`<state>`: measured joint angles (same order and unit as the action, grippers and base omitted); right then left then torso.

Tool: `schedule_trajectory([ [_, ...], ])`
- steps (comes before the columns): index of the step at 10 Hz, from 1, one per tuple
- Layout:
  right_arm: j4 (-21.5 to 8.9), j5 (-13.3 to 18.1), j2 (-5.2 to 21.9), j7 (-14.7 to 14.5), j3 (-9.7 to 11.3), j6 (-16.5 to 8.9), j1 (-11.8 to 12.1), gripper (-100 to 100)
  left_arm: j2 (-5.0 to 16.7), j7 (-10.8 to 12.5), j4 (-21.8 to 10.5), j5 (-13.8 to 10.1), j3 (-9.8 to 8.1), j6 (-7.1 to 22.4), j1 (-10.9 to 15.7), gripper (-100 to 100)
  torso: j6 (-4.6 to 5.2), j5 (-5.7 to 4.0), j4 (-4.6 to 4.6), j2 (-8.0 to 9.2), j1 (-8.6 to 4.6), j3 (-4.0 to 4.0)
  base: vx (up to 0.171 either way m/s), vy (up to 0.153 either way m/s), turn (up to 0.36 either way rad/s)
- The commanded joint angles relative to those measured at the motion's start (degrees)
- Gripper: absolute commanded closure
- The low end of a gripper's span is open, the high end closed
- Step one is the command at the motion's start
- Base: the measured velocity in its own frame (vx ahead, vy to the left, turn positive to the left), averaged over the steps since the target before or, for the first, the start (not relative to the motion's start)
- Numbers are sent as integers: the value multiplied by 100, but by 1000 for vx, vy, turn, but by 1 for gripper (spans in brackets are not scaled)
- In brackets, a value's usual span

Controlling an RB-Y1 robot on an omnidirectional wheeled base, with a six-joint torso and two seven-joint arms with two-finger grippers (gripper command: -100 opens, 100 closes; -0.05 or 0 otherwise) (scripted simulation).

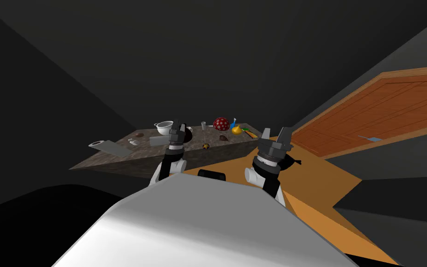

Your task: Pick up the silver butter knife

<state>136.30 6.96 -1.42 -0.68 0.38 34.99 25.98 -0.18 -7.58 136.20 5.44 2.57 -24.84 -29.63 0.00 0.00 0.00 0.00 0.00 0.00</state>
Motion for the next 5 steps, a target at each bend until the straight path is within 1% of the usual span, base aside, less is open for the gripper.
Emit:
schedule_trajectory([
  [1,0,0,0,0,0,0,0,0,181,11,-14,15,-35,53,-36,-100,0,0,0,0,0,0,-9,-11,-65],
  [3,0,0,0,0,0,0,0,0,445,36,-47,52,-121,179,-121,-100,1,-1,1,7,-5,4,-26,-24,-102],
  [5,0,0,0,0,1,0,-1,0,694,76,-96,107,-254,374,-254,-100,1,-3,3,16,-12,9,-47,-38,-166],
])
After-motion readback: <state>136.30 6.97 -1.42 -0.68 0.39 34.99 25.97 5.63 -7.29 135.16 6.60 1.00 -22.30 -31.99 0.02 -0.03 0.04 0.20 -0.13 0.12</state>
